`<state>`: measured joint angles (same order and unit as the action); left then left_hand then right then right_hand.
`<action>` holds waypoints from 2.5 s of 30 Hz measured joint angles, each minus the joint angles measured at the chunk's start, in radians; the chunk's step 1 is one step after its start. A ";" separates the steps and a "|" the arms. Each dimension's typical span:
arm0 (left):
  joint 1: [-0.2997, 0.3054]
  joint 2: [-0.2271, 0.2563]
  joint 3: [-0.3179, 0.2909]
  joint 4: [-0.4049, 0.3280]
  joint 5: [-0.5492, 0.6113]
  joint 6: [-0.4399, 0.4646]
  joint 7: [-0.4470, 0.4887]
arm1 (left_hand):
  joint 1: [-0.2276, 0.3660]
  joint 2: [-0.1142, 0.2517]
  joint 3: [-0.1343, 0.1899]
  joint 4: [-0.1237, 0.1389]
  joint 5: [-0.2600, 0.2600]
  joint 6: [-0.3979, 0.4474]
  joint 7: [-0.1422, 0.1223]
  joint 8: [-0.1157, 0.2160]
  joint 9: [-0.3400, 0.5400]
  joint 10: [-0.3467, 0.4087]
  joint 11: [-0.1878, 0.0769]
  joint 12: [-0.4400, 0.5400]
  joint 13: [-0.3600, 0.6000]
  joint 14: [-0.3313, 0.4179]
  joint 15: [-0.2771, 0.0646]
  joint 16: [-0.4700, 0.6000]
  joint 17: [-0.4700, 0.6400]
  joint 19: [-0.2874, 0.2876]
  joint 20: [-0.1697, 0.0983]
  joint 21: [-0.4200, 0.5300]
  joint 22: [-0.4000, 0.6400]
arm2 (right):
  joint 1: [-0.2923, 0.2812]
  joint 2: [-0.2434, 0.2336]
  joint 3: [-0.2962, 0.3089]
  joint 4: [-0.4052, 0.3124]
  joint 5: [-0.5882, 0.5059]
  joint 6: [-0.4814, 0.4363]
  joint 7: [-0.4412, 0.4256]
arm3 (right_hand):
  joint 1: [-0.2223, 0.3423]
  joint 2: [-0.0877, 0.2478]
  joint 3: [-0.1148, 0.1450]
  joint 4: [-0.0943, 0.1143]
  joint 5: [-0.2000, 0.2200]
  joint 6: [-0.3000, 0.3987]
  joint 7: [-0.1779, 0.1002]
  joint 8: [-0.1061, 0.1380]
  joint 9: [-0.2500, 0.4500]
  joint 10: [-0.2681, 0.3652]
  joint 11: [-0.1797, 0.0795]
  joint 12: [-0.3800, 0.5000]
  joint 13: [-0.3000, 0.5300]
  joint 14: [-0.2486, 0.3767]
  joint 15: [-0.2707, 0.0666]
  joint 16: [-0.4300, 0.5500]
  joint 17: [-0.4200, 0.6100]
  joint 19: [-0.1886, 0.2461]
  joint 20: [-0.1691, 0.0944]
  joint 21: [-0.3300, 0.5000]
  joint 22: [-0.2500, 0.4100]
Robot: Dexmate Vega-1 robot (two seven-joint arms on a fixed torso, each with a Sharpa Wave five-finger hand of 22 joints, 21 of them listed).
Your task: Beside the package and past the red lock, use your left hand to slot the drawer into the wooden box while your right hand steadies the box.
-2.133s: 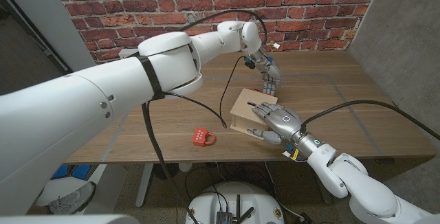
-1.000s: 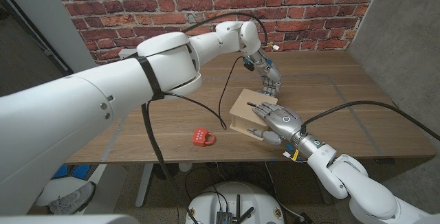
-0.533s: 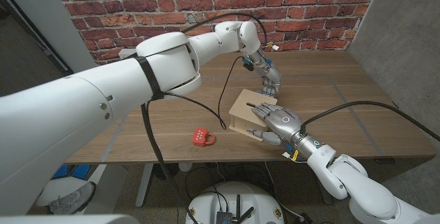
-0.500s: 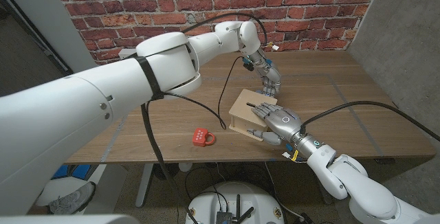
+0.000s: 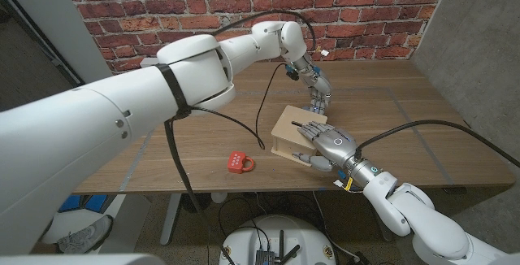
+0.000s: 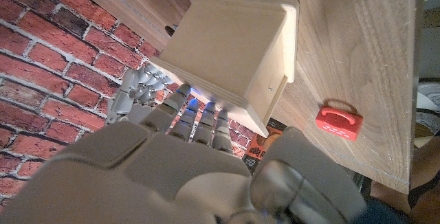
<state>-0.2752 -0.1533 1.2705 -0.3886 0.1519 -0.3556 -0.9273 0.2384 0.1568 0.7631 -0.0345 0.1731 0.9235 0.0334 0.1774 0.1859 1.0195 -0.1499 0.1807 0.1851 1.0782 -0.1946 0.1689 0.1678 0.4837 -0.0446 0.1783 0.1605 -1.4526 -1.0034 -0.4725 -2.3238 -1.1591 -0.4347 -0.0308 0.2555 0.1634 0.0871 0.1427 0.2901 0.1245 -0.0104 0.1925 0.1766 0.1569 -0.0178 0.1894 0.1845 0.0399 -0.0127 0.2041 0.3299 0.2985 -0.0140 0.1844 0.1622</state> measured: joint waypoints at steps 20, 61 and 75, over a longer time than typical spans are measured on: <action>0.005 0.054 -0.034 -0.083 0.023 -0.015 0.018 | -0.008 -0.008 0.017 -0.017 0.000 -0.039 -0.009 0.000 0.000 -0.045 -0.004 0.000 0.000 -0.041 0.023 -0.001 -0.005 -0.017 -0.004 0.000 0.000 | -0.019 0.000 0.031 -0.013 0.021 -0.008 -0.055 | 0.000 0.000 0.000 0.000 0.000 0.000 0.000 0.000 0.000 0.000 0.000 0.000 0.000 0.000 0.000 0.000 0.000 0.005 0.005 0.007 0.001; 0.204 0.419 -0.201 -0.757 0.090 0.354 0.259 | -0.039 -0.040 0.060 -0.102 0.000 -0.170 -0.032 0.000 0.000 -0.254 0.011 -0.008 -0.002 -0.246 0.093 -0.008 -0.010 -0.042 -0.004 0.000 0.000 | -0.029 0.003 0.188 -0.006 0.236 -0.001 -0.177 | 0.000 0.000 0.000 0.000 0.000 0.000 0.000 0.000 0.000 0.000 0.000 0.000 0.000 0.000 0.000 0.000 0.000 0.005 0.005 0.007 0.001; 0.322 0.525 -0.287 -0.966 0.097 0.451 0.394 | -0.039 -0.040 0.062 -0.121 0.000 -0.181 -0.031 0.000 0.003 -0.277 0.016 -0.008 -0.001 -0.282 0.104 -0.008 -0.010 -0.042 -0.004 0.000 0.000 | -0.005 0.002 0.242 0.020 0.339 0.034 -0.207 | 0.000 0.000 0.000 0.000 0.000 0.000 0.000 0.000 0.000 0.000 0.000 0.000 0.000 0.000 0.000 0.000 0.000 0.005 0.005 0.007 0.001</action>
<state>0.0465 0.3716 0.9834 -1.3544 0.2485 0.0953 -0.5337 0.1990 0.1173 0.8250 -0.1550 0.1731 0.7423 0.0021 0.1775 0.1888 0.7425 -0.1340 0.1731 0.1841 0.7960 -0.0908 0.1606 0.1583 0.4414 -0.0484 0.1783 0.1605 -1.4580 -1.0019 -0.2300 -2.3036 -0.8204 -0.4005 -0.2382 0.2555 0.1634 0.0871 0.1428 0.2901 0.1246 -0.0105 0.1926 0.1768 0.1569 -0.0179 0.1894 0.1846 0.0399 -0.0127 0.2041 0.3299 0.3036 -0.0090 0.1917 0.1628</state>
